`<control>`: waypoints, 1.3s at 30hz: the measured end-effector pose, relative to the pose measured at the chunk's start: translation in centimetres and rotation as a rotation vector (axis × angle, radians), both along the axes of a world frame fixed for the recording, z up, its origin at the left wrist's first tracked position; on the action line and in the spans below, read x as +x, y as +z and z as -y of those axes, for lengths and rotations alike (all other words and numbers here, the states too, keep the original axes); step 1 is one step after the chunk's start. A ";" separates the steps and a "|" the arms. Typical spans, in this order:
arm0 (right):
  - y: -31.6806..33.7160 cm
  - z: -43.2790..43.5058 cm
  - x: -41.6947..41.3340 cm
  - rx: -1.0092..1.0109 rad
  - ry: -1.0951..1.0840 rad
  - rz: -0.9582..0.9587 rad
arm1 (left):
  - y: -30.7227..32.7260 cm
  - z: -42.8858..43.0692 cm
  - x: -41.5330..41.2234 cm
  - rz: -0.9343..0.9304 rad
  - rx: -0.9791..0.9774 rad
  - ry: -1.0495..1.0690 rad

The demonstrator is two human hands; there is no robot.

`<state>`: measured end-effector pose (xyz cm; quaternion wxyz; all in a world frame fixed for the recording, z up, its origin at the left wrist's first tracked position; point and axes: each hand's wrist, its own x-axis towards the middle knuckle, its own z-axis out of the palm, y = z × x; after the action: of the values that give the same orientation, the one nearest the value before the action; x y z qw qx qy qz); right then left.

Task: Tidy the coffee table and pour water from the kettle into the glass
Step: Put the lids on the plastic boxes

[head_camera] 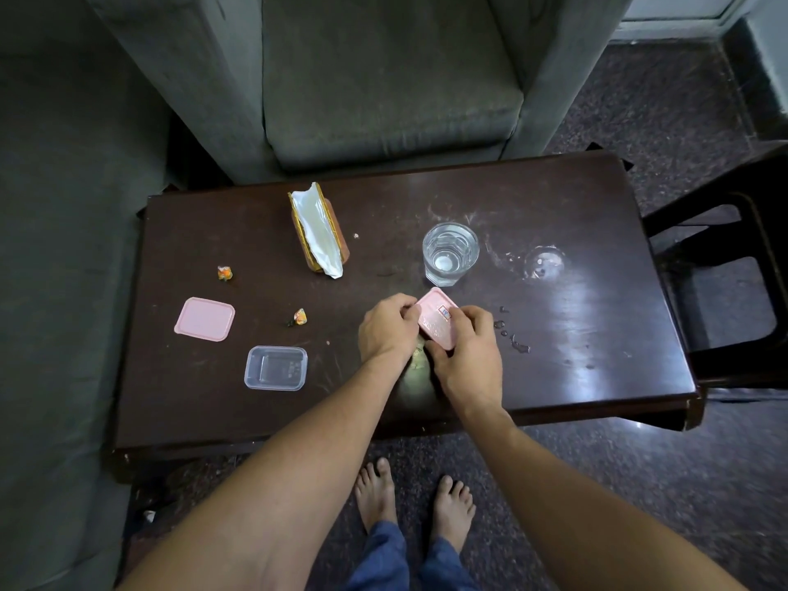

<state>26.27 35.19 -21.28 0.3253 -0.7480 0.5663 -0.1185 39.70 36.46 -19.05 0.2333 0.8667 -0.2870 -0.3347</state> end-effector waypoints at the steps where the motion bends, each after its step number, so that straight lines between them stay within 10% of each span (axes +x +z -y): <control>1: 0.0 0.0 0.0 -0.002 0.002 -0.012 | 0.0 0.2 0.1 0.005 0.010 0.006; 26: -1.5 1.1 -1.6 0.074 0.168 -0.170 | -1.6 1.0 1.0 -0.269 0.014 0.228; 39: 1.5 0.6 -3.0 0.026 -0.037 -0.070 | 1.3 1.6 -1.6 -0.180 0.088 0.017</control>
<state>23.25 34.62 -19.73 0.3127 -0.7368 0.5925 -0.0909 38.10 34.87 -17.72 0.2225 0.8450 -0.2423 -0.4215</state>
